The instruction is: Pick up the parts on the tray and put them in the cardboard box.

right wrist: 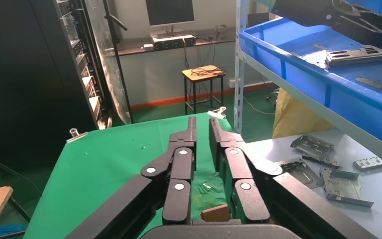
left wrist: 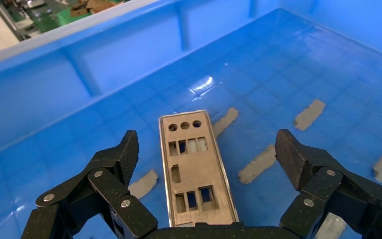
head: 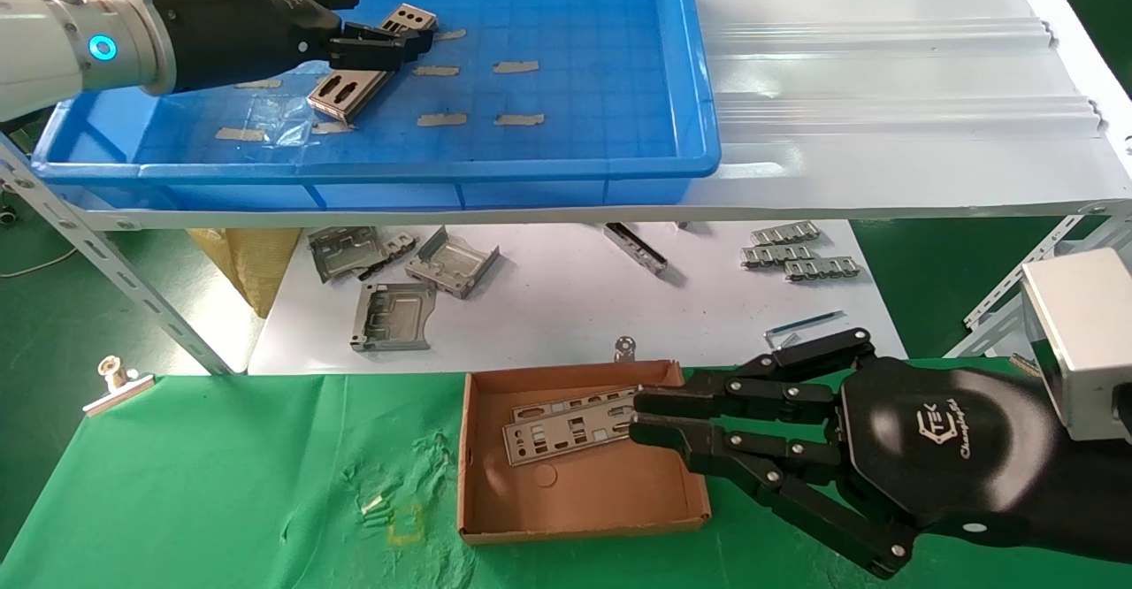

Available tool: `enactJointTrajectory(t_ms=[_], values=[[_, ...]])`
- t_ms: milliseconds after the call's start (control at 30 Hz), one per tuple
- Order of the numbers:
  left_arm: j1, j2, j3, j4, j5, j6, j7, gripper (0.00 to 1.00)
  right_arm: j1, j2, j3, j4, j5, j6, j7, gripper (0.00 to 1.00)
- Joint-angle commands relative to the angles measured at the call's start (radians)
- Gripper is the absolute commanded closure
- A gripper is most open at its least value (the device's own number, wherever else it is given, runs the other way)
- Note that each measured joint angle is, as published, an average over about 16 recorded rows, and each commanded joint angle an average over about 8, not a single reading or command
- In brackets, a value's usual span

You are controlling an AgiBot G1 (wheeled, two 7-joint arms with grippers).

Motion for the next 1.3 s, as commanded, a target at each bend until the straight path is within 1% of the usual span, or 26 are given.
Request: enactJointTrajectory(t_ms=[33,67,267,300,333,1300], values=[[-0.003,0.008,-0.002,0.025,-0.002,-0.015,0.002,0.02,0.000,0.000,0.000,0.000,0.000,0.000,0.000,0.00],[-0.004,0.010,-0.002,0.032,-0.002,-0.018,0.003,0.09,0.000,0.000,0.000,0.000,0.000,0.000,0.000,0.00],[-0.007,0.020,-0.004,0.059,-0.004,-0.041,0.011,0.83,0.000,0.000,0.000,0.000,0.000,0.000,0.000,0.00],[-0.007,0.022,-0.004,0.062,-0.004,-0.046,0.013,0.94,0.000,0.000,0.000,0.000,0.000,0.000,0.000,0.00],[-0.007,0.024,-0.004,0.064,-0.004,-0.049,0.014,0.99,0.000,0.000,0.000,0.000,0.000,0.000,0.000,0.00],[-0.008,0.049,-0.005,0.094,-0.006,-0.120,0.018,1.00,0.000,0.000,0.000,0.000,0.000,0.000,0.000,0.00]])
